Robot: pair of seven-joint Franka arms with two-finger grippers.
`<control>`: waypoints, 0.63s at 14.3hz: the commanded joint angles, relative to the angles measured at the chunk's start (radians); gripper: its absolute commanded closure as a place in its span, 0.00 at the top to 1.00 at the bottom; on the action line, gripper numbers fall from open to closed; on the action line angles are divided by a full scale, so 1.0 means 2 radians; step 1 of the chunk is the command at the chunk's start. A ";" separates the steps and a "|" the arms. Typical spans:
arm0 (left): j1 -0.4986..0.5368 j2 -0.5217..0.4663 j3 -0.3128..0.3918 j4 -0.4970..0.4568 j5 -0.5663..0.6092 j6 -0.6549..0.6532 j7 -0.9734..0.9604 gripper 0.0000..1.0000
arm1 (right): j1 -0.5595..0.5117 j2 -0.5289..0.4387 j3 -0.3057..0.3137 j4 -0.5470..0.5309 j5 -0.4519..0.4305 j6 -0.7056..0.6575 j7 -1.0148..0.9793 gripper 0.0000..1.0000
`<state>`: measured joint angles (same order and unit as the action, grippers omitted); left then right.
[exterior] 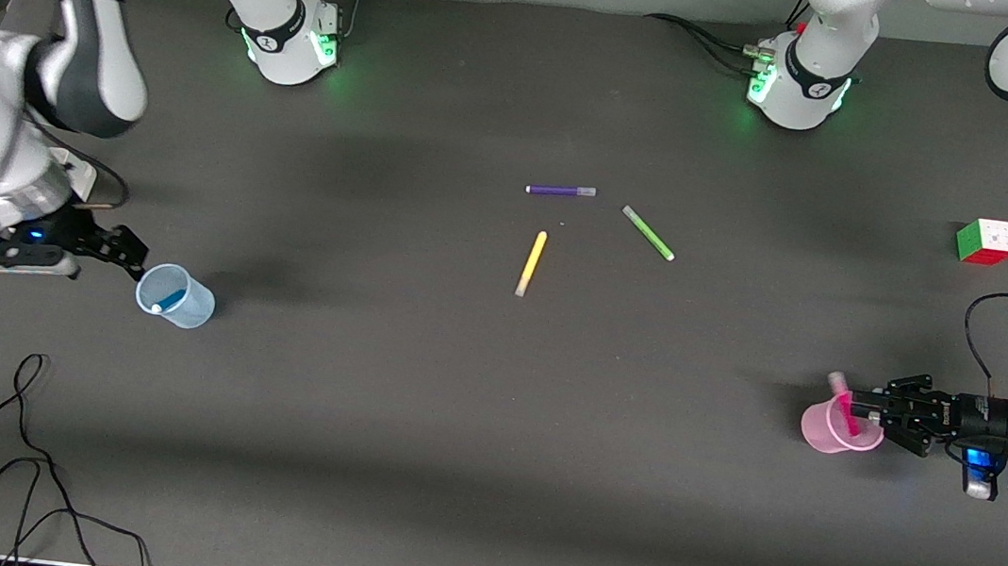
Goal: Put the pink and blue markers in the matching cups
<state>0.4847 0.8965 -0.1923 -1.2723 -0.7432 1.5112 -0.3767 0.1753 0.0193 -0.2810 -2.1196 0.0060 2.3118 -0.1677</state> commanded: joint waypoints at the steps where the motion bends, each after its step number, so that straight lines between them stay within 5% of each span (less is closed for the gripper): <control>1: 0.002 0.005 0.001 0.017 -0.008 -0.011 0.010 1.00 | 0.001 0.004 0.012 0.090 0.016 -0.119 0.010 1.00; 4: 0.002 -0.003 0.003 0.048 0.008 -0.033 0.008 1.00 | 0.001 0.003 0.023 0.144 0.016 -0.201 0.029 1.00; 6: -0.002 -0.017 0.003 0.087 0.063 -0.058 0.006 1.00 | 0.000 0.000 0.030 0.178 0.015 -0.241 0.032 1.00; 9: -0.018 -0.075 0.000 0.077 0.160 -0.059 0.013 1.00 | -0.028 -0.019 0.058 0.195 0.015 -0.281 0.032 1.00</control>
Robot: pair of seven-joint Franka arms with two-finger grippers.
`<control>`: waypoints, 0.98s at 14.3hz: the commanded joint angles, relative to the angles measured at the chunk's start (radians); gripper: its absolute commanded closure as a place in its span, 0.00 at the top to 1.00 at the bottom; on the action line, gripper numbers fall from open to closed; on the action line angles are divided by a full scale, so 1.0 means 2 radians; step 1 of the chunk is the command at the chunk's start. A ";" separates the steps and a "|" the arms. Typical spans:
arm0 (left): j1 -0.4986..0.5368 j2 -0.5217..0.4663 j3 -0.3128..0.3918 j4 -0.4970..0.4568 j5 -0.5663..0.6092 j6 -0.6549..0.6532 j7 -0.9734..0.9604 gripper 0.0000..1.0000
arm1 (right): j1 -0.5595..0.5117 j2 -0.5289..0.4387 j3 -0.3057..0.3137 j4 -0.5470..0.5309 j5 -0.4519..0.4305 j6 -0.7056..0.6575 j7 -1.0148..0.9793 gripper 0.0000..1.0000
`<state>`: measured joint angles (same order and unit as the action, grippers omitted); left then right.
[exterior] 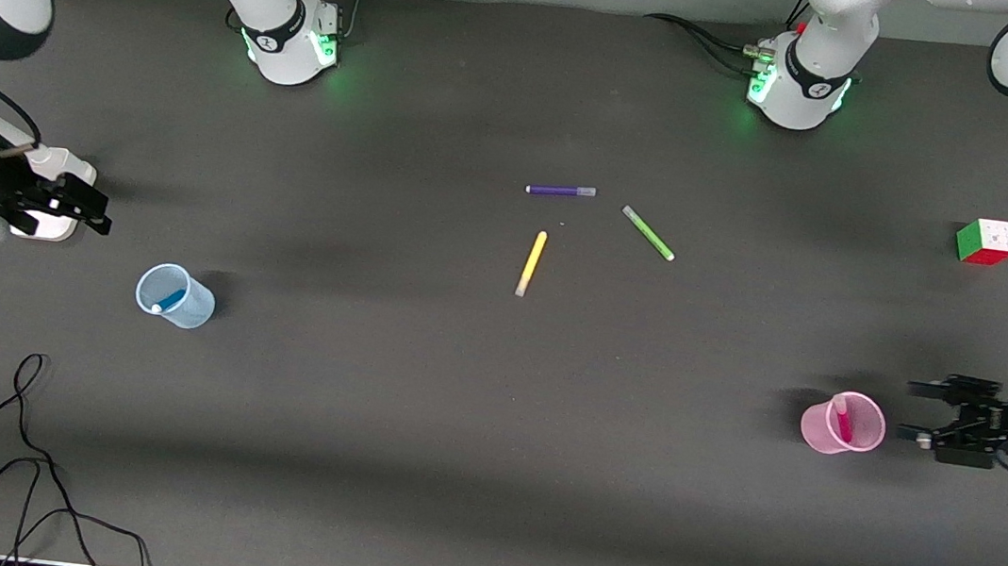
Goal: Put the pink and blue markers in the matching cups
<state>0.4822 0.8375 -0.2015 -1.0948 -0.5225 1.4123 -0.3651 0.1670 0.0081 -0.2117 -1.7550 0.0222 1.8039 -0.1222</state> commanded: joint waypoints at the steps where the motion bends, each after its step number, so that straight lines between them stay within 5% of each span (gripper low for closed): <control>1: -0.027 -0.073 0.005 -0.028 0.075 -0.007 0.008 1.00 | -0.045 -0.027 0.047 0.009 0.007 -0.037 0.017 1.00; 10: -0.162 -0.336 0.005 -0.239 0.290 0.074 0.007 1.00 | -0.054 -0.047 0.063 0.009 0.005 -0.048 0.040 1.00; 14: -0.157 -0.365 0.008 -0.233 0.292 0.078 0.065 1.00 | -0.052 -0.042 0.062 0.011 0.007 -0.048 0.050 1.00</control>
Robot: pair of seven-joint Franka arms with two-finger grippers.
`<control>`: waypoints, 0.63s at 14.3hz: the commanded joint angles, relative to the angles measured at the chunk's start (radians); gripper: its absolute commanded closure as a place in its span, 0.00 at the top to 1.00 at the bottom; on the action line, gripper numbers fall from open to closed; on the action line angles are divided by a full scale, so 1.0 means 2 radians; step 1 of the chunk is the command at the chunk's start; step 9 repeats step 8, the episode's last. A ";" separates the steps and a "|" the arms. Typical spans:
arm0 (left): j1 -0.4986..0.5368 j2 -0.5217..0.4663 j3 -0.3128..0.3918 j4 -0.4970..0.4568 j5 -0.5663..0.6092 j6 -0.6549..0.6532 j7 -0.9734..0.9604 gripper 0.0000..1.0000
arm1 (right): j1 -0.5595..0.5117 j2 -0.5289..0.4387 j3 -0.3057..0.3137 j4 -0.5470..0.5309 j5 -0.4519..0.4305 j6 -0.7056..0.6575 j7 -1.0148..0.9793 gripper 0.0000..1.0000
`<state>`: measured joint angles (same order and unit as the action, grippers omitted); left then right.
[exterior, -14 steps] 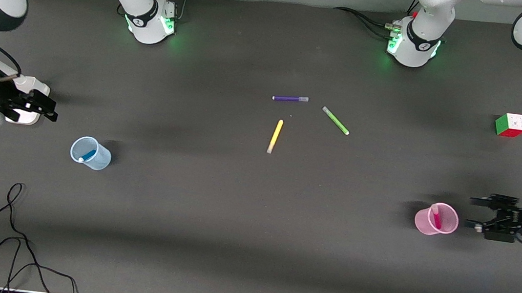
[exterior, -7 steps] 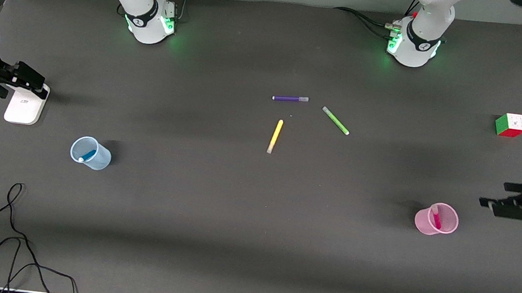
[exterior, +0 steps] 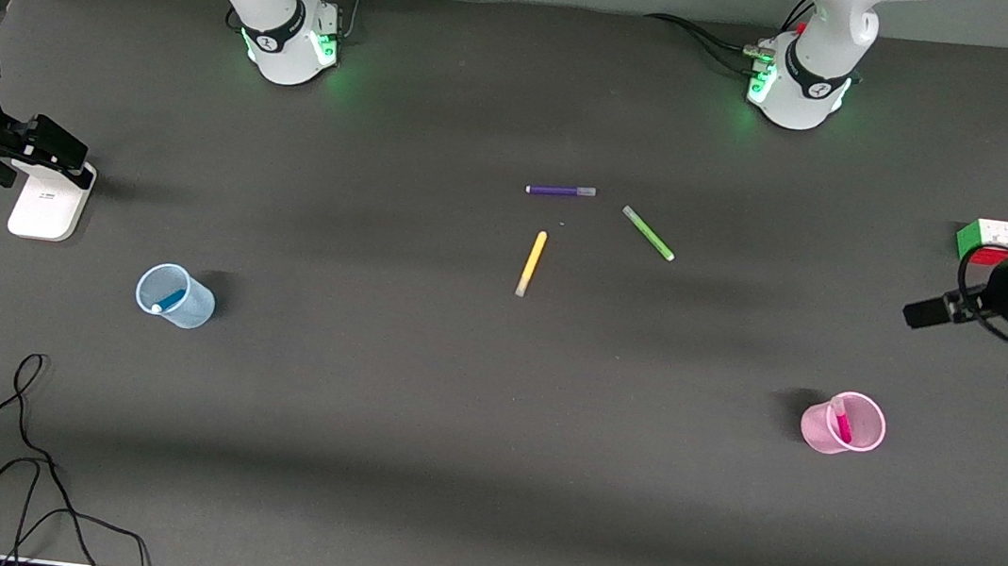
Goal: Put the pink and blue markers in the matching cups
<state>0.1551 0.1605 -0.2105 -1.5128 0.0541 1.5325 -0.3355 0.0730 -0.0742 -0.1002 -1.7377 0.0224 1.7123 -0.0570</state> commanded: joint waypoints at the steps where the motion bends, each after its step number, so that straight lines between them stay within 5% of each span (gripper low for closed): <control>1: 0.014 -0.033 0.012 -0.025 0.004 0.020 0.059 1.00 | -0.004 -0.003 0.006 0.001 0.007 -0.004 0.019 1.00; 9: 0.015 -0.041 0.012 -0.023 -0.022 0.012 0.063 1.00 | -0.003 -0.004 0.007 0.001 0.007 -0.005 0.027 1.00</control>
